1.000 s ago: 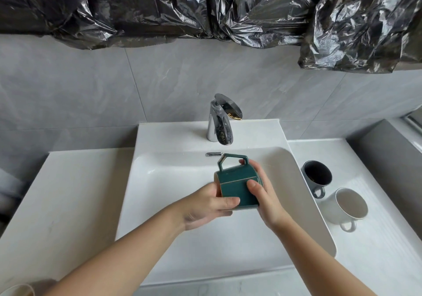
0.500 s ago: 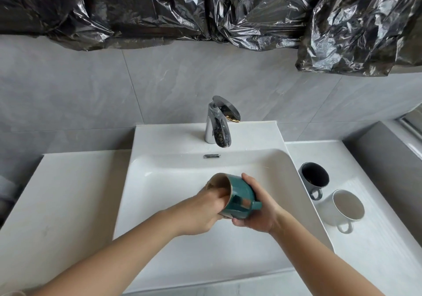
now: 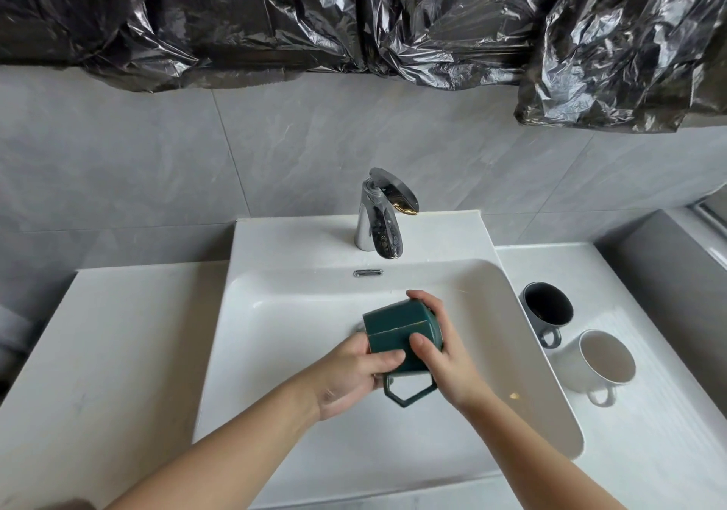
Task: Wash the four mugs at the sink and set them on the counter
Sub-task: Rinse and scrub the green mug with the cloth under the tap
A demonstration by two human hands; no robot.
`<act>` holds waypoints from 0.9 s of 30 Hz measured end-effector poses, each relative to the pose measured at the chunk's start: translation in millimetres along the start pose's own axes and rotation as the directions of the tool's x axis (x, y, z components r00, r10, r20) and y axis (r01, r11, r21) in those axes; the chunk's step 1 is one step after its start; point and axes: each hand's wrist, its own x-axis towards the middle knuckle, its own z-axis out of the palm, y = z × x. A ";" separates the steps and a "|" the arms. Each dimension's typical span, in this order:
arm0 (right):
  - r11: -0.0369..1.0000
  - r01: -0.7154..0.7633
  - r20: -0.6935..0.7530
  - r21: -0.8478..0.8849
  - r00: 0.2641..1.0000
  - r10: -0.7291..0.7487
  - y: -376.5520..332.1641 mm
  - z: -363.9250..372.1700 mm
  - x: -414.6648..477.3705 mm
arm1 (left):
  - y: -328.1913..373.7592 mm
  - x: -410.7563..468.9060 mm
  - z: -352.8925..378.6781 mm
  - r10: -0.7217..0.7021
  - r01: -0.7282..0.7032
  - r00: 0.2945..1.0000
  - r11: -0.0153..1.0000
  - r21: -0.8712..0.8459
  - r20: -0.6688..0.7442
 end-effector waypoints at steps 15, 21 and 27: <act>0.619 -0.531 0.146 0.579 0.815 0.561 -13.6 14.0 16.9 | 11.4 6.5 -20.0 0.172 -0.057 0.985 0.355 0.933 -0.005; 0.855 -0.298 -0.019 0.424 0.941 0.337 -1.2 15.6 12.0 | 7.4 4.1 -11.7 0.003 0.063 0.994 0.805 0.590 -0.110; 0.976 -0.143 -0.057 0.165 0.986 0.154 0.5 11.3 2.1 | 11.1 4.3 -14.3 -0.007 0.062 0.988 0.934 0.352 -0.155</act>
